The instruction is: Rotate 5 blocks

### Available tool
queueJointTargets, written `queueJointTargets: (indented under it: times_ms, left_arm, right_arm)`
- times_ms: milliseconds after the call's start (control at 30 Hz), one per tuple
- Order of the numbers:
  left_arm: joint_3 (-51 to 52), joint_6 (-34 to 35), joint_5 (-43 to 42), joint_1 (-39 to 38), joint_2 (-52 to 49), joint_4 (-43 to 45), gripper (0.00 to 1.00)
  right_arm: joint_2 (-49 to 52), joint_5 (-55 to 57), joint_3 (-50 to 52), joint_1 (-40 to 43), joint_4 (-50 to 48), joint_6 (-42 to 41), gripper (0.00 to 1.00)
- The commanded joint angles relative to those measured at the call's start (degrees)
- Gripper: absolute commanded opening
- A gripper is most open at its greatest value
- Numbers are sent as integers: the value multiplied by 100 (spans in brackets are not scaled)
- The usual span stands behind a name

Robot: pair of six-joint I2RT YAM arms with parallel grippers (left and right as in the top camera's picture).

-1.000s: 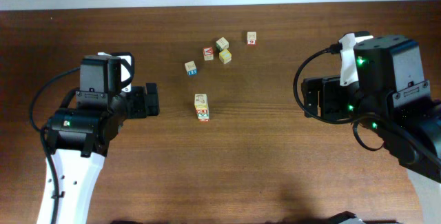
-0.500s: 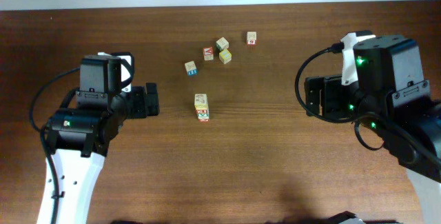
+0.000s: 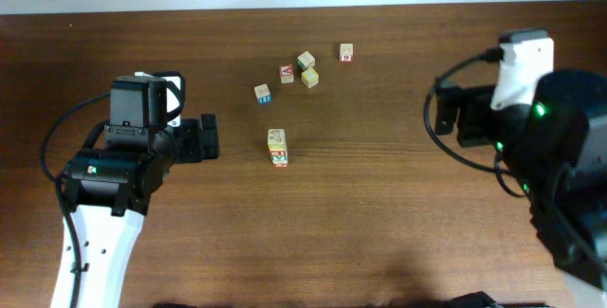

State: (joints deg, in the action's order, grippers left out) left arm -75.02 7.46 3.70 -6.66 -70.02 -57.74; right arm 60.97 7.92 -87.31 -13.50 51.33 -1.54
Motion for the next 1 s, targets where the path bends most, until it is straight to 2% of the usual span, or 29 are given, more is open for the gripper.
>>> queueJointTargets:
  times_ms: [0,267,467,700,967]
  left_arm:
    - [-114,-92,63,17,81,-4,99]
    - [-114,-92,63,17,81,-2,99]
    - [-114,-92,61,17,81,-4,99]
    - [-114,-92,63,17,81,-2,99]
    - [-114,-92,61,17,81,-2,99]
  right_arm:
    - [-848,-680,1530,380,-1134,584,99]
    - [-2745,-798,4699,1014,-3613,581,99]
    - [-4140,-728,6561,1172,-4723,584,99]
    - [-5488,-748,7687,1325,-4964,581,99]
    - [-6004,-737,8463,1325,-4977,579,99]
